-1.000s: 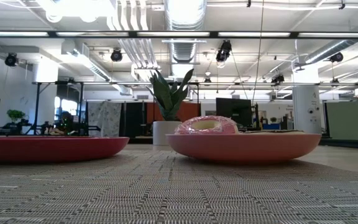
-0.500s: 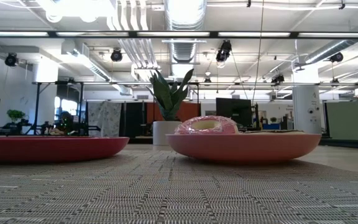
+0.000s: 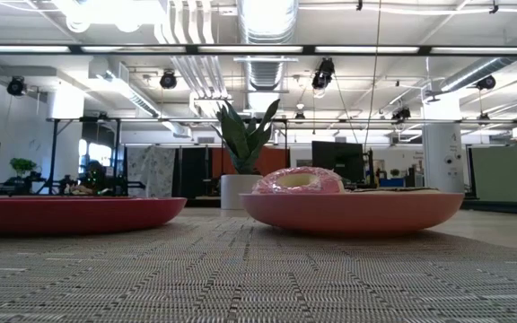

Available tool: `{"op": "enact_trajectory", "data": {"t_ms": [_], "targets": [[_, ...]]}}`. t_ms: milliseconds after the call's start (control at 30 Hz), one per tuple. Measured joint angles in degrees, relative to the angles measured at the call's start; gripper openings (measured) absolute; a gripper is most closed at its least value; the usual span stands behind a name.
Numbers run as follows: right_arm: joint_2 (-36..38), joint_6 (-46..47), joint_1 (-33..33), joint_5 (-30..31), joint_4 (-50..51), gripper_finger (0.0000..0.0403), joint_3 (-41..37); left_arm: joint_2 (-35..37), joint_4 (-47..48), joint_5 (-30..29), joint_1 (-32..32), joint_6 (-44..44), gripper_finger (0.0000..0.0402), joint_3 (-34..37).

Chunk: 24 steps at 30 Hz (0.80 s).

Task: Pick & Place donuts
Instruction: Put the small white donut on the dark pink plate

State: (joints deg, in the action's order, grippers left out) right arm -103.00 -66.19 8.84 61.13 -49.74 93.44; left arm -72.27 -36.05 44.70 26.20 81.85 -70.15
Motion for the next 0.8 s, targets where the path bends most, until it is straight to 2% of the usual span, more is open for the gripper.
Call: {"op": "enact_trajectory", "data": {"t_ms": [100, 233, 333, 400, 600, 800], "targets": [[0.0, 2.8, 0.0, 7.5, 0.1, 0.0207, -1.3, 1.3, 14.4, 1.8, 1.1, -8.1, 0.0019, 0.0], [0.1, 7.1, -0.2, 17.8, 0.0, 0.0204, -3.4, 5.2, 46.8, -1.3, 1.0, -28.7, 0.0019, 0.0], [0.6, 12.5, -0.1, 20.1, 0.1, 0.0198, -5.7, 7.6, 70.4, -9.0, 1.1, -41.2, 0.0019, 0.1], [1.2, 18.2, -0.1, 20.2, 0.1, 0.0192, -7.0, 8.6, 78.8, -10.4, 1.1, -45.1, 0.0019, 0.9], [3.1, 34.7, -0.2, 20.0, 0.0, 0.0177, -10.3, 16.8, 76.9, -9.5, 1.0, -45.4, 0.0019, 9.9], [3.0, 46.5, 0.4, 18.2, 2.9, 0.0175, -10.9, 26.7, 65.9, -9.9, 0.8, -38.2, 0.0019, 27.9]]}}
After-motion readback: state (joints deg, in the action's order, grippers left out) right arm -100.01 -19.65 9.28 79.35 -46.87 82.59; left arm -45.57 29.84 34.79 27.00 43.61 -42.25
